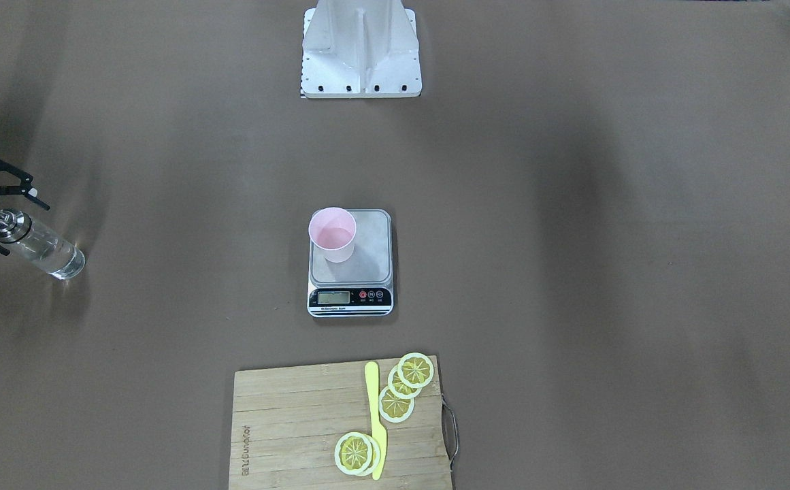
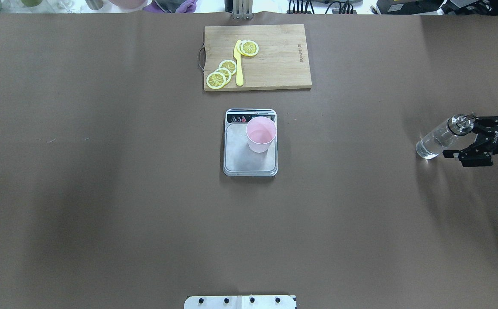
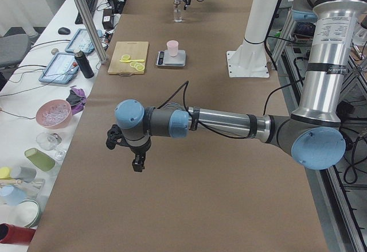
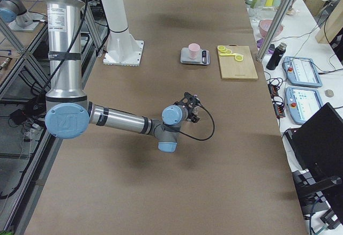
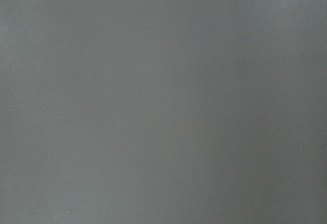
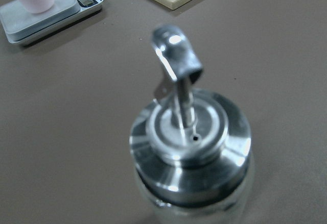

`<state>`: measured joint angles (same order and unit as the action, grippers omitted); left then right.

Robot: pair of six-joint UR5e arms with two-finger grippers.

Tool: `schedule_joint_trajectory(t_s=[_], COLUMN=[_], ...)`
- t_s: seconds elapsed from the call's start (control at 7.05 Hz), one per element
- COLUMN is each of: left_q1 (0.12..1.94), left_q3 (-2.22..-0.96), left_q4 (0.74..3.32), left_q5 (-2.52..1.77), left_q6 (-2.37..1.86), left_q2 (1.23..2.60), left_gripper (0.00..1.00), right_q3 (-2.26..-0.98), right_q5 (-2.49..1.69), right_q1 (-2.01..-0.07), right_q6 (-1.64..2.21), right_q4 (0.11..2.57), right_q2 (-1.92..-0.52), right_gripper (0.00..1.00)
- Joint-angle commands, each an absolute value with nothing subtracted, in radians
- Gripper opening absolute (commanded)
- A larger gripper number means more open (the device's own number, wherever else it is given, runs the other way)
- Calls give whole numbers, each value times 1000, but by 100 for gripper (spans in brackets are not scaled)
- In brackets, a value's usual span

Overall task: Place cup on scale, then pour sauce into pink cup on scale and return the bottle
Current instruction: 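Open the right gripper and withdraw it from the bottle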

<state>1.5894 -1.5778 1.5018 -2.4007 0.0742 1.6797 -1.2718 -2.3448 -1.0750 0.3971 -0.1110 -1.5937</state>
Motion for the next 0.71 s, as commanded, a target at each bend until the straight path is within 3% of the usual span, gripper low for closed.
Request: schedule_joint_trajectory(t_s=[0.0,0.57], left_q1=[1589,1589], left_q3=[-1578,-1575], left_q4=[1502,1502], left_q5=[-2401,-2401], left_q6=[74,81], left_q2=[1680,1681], left_gripper=[97,97], right_q3=[-1270,-1270], right_q5=[-2454,-2487], right_q1=[-1130,-1313], right_q6=[464,477], right_q4=[-109,18], right_q2=[-1611,-1621], right_gripper=[100,100])
